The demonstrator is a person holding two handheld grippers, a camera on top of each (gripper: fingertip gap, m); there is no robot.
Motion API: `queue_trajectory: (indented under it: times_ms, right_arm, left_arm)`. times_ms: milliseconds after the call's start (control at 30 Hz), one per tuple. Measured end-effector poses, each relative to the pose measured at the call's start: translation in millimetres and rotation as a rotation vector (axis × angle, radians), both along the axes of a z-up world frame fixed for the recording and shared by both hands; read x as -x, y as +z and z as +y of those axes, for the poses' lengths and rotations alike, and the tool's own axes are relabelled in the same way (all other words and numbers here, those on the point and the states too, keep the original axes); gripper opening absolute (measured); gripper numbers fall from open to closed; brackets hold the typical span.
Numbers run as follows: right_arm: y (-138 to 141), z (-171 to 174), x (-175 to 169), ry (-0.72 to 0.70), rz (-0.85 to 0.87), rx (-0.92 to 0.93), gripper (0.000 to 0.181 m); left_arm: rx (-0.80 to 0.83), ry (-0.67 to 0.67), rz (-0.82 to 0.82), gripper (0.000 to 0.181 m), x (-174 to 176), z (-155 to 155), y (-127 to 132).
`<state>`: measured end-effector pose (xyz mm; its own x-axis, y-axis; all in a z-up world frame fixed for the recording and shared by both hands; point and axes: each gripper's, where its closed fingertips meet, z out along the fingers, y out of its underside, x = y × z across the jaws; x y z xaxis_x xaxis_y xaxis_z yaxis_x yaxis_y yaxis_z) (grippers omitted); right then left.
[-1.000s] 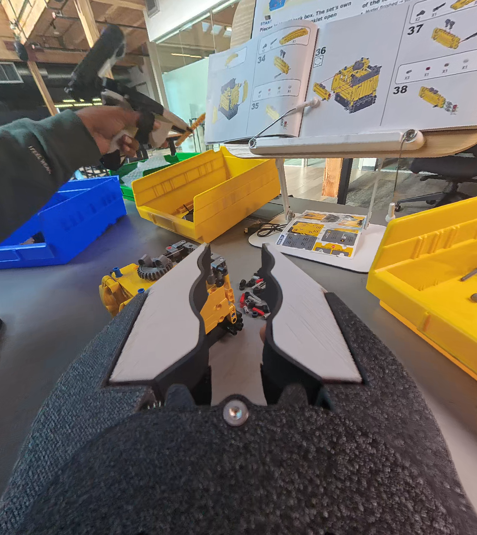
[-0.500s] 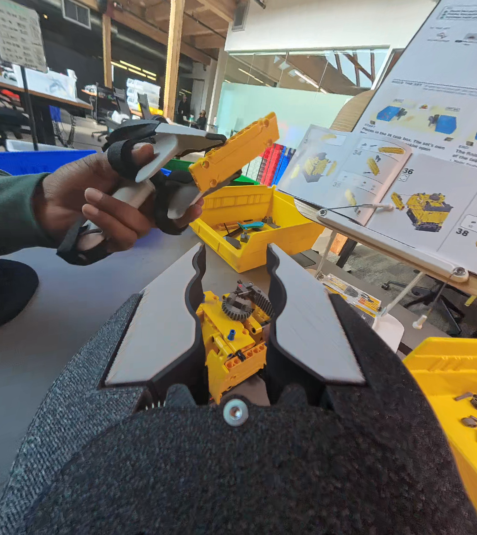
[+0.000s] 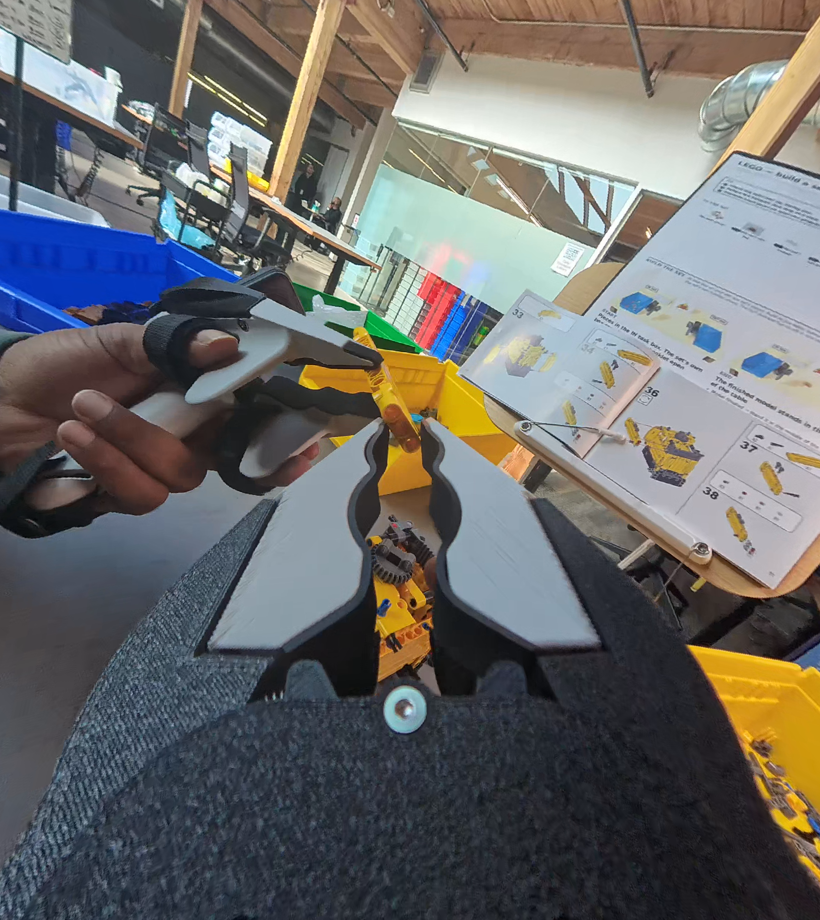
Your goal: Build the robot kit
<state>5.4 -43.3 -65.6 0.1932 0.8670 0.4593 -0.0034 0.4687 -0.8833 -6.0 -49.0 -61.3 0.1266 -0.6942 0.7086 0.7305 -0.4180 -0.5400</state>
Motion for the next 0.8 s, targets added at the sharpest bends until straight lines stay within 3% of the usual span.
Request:
queue_trajectory:
  times_ms: [133, 267, 333, 433, 567, 633, 667, 733, 800]
  right_arm:
    - [-7.3, -5.1, -0.9, 0.027, -0.028, -0.057, 0.009]
    - [-12.4, -7.0, -3.8, 0.189, -0.029, 0.236, 0.007]
    - [-15.7, -23.1, -6.4, 0.375, -0.052, 0.389, 0.007]
    - [-20.7, -26.3, -6.9, 0.459, -0.074, 0.512, 0.007]
    - [-31.2, -25.3, -6.9, 0.491, -0.141, 0.563, 0.008]
    - [-37.1, -10.8, -5.0, 0.401, -0.165, 0.511, 0.013]
    - [-39.7, 0.8, -5.1, 0.330, -0.179, 0.461, 0.023]
    - [-58.4, 22.3, -7.3, 0.202, -0.305, 0.348, 0.061]
    - [-86.0, 32.3, -9.4, 0.160, -0.456, 0.331, 0.087]
  left_arm:
    - [-0.045, 0.033, 0.179, 0.024, -1.1, -6.3, -7.4]
    - [-0.182, 0.215, 0.563, 0.033, 15.7, -10.8, -16.2]
    - [-0.213, 0.256, 0.701, 0.044, 22.1, -12.4, -22.4]
    - [-0.269, 0.172, 0.764, 0.017, 12.9, -27.2, -25.9]
    - [-0.287, 0.137, 0.831, 0.011, 9.3, -32.4, -33.1]
    - [-0.290, 0.138, 0.854, 0.007, 10.0, -32.4, -36.3]
    - [-0.288, 0.153, 0.877, 0.007, 13.2, -30.7, -39.2]
    - [-0.275, 0.148, 0.869, 0.007, 20.2, -31.5, -42.9]
    - [-0.280, 0.142, 0.833, 0.007, 27.4, -35.2, -44.2]
